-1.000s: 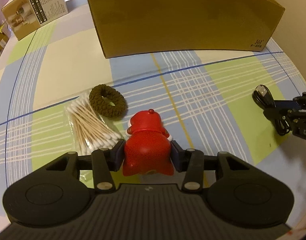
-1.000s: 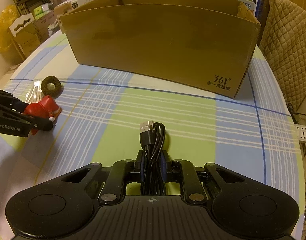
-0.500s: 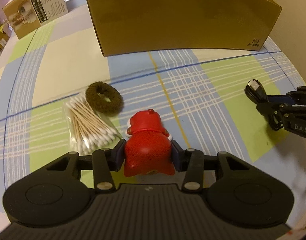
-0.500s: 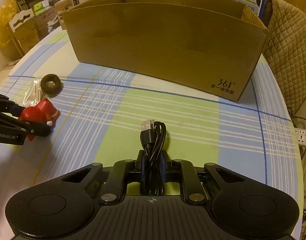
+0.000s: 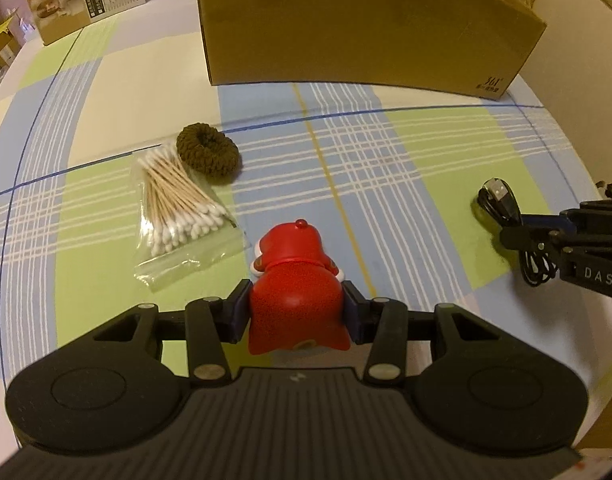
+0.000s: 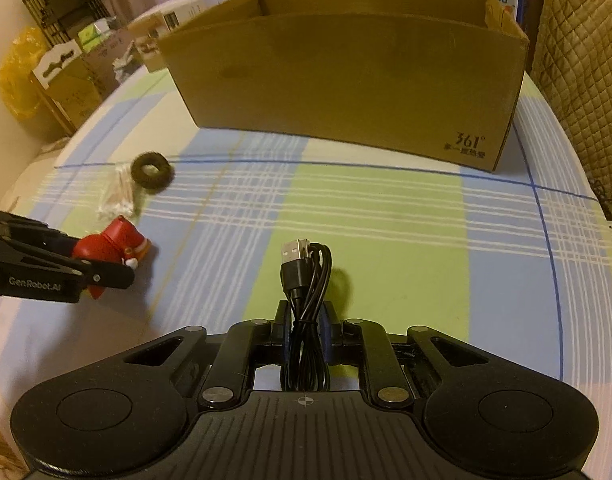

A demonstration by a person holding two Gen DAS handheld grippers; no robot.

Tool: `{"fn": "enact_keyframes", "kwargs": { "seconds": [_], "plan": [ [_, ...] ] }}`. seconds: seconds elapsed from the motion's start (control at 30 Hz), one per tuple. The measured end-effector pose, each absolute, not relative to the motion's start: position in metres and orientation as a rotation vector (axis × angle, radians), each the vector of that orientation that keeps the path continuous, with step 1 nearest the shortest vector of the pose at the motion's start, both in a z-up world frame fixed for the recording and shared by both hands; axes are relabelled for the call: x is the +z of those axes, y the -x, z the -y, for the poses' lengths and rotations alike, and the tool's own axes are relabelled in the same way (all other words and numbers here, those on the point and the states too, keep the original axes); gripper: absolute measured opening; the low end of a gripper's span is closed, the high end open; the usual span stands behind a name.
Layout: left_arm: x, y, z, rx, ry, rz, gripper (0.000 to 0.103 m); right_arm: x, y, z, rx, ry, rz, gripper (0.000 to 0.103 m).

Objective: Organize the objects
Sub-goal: 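Carry the red toy and USB cable with both grippers over the cardboard box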

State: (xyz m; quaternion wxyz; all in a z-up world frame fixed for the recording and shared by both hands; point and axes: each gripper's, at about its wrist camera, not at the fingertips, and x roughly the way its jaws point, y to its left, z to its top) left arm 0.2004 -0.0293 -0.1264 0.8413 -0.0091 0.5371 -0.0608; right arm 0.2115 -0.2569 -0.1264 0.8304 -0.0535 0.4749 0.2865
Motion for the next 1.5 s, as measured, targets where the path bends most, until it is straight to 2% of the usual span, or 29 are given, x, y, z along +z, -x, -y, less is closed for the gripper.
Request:
{"fn": "enact_keyframes", "kwargs": {
  "seconds": [0.77, 1.17, 1.5],
  "plan": [
    [-0.024, -0.217, 0.034, -0.157, 0.049, -0.886, 0.041, -0.047, -0.241, 0.284, 0.626, -0.098, -0.859, 0.011],
    [0.008, -0.268, 0.04, -0.135, 0.022, -0.798, 0.041, -0.013, -0.299, 0.291, 0.602, -0.161, -0.783, 0.011],
    [0.013, -0.334, 0.047, -0.121, -0.018, -0.785, 0.041, -0.01, -0.372, 0.272, 0.557, -0.186, -0.796, 0.011]
  ]
}}
